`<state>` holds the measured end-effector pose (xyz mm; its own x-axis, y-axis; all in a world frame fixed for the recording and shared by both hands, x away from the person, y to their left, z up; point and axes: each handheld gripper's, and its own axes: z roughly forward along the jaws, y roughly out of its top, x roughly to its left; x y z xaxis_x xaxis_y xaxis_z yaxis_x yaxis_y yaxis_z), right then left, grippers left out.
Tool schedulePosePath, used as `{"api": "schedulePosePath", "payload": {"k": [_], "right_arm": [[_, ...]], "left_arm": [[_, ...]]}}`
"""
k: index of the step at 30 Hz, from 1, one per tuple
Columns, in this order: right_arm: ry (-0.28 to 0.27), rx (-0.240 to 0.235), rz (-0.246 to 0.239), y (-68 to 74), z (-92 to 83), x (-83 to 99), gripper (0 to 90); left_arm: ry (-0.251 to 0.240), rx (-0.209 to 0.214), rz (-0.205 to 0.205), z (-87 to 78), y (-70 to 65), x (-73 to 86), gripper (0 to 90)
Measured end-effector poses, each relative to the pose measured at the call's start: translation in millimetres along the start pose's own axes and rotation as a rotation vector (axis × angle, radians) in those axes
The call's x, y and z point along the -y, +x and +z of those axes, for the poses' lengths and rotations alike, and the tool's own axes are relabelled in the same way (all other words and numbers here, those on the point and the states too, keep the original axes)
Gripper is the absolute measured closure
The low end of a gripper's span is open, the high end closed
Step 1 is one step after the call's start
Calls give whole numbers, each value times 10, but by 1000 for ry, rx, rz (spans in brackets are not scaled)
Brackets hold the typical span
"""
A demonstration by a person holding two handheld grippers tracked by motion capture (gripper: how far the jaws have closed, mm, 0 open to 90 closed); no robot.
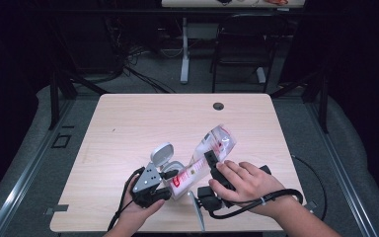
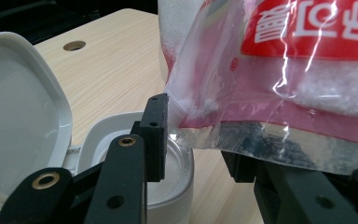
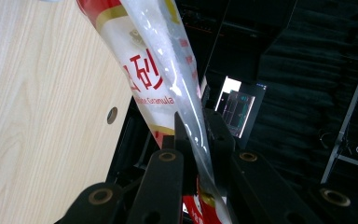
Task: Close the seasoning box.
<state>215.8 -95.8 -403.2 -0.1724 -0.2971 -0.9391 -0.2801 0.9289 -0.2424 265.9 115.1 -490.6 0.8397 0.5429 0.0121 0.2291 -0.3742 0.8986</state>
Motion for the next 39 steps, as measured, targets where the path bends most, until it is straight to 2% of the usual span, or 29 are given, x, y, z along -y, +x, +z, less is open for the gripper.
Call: {"api": "schedulePosePath", "payload": {"k": [19, 39], "right_arm": [[-12, 9, 7, -18, 25, -12, 860], [-2, -6, 8, -17, 15, -7, 864]], "left_arm": [[-5, -4, -5, -18, 20, -4, 651], [-6, -2, -6, -17, 16, -3, 651]]}}
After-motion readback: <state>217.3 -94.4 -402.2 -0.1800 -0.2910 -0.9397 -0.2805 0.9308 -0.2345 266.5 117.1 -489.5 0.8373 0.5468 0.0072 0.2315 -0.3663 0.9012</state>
